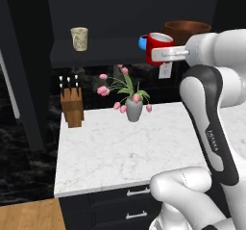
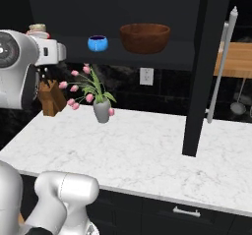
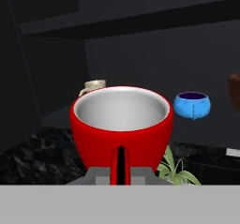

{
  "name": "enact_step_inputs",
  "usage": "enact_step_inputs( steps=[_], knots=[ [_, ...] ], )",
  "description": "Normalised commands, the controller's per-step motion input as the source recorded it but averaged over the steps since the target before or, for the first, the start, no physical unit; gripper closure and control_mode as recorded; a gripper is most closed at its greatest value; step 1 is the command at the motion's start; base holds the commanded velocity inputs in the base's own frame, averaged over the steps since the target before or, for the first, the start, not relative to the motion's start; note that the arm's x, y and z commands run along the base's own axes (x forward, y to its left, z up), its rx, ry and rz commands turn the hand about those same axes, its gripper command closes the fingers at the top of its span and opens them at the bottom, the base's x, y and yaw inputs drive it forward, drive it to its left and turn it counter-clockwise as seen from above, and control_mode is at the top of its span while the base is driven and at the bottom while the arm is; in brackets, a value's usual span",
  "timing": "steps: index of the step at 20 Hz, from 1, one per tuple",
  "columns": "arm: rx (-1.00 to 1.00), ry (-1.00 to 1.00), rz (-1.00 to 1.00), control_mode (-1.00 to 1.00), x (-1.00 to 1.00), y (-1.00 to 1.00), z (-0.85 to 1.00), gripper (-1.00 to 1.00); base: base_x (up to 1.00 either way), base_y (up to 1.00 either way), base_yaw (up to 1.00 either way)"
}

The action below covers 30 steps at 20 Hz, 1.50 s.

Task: Gather all objects into one cabinet and sort the glasses and bowls to opposite sides.

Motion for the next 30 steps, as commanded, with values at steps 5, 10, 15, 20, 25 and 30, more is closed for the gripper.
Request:
enact_step_inputs(
  steps=[5,10,15,20,25,30],
  knots=[
    [-0.05,0.0,0.0,-1.0,0.24,0.14,0.0,1.0,0.0,0.0,0.0],
    [-0.01,0.0,0.0,-1.0,0.26,0.1,0.0,1.0,0.0,0.0,0.0],
    [-0.01,0.0,0.0,-1.0,0.27,0.1,-0.01,1.0,0.0,0.0,0.0],
    [0.0,0.0,0.0,-1.0,0.32,0.02,-0.07,1.0,0.0,0.0,0.0],
    [0.0,0.0,0.0,-1.0,0.28,0.01,-0.1,1.0,0.0,0.0,0.0],
    [0.0,0.0,0.0,-1.0,0.3,0.0,-0.14,1.0,0.0,0.0,0.0]
  ],
)
